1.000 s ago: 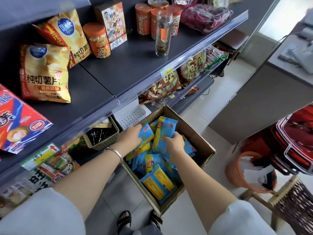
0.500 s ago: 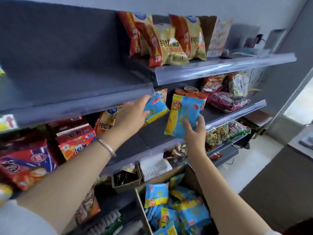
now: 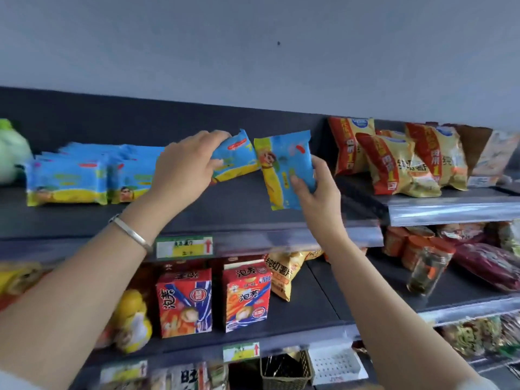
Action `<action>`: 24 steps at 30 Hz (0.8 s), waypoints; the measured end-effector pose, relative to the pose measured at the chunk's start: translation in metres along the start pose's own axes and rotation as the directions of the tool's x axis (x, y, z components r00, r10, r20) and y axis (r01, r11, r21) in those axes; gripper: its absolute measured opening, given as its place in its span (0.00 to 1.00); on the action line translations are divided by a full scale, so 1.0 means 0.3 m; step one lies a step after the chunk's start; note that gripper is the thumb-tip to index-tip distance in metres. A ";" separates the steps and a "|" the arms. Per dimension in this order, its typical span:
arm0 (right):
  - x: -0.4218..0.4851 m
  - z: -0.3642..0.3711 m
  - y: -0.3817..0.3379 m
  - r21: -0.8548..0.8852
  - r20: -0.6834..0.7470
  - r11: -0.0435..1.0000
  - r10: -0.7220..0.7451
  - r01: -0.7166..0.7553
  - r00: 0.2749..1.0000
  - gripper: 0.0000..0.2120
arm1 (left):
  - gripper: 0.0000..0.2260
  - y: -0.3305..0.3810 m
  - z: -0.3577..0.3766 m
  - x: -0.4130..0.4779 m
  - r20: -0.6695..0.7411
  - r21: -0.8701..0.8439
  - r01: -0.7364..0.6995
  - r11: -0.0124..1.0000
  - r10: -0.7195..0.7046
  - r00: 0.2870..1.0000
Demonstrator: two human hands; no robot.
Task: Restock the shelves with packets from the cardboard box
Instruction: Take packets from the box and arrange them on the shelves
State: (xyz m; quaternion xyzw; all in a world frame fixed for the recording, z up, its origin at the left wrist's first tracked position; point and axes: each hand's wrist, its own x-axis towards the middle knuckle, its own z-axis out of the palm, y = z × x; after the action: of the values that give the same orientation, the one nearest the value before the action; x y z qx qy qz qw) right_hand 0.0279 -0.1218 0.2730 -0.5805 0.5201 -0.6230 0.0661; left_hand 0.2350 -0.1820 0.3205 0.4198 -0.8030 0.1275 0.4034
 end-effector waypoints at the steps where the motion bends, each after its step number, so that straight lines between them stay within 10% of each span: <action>1: 0.018 0.063 -0.021 -0.048 0.052 0.999 -0.019 0.021 0.998 0.15 | 0.17 -0.080 -0.033 -0.005 0.015 0.031 0.022 0.999 -0.022 1.000; 13: 0.148 0.787 -0.174 -0.551 0.596 0.677 -0.089 0.488 0.798 0.20 | 0.18 -0.850 -0.227 -0.142 0.326 0.327 0.147 0.933 -0.257 0.910; 24: 0.164 0.929 -0.132 -0.667 0.575 0.538 -0.066 0.514 0.815 0.31 | 0.19 -0.962 -0.169 -0.127 0.381 0.225 0.104 0.969 -0.186 0.906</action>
State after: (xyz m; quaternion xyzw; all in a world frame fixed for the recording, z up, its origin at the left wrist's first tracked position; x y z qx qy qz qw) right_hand 0.2538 -0.2969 0.2741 -0.7632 0.5999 -0.1567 -0.1821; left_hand 0.4990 -0.3102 0.2856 0.5339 -0.8178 0.0888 0.1955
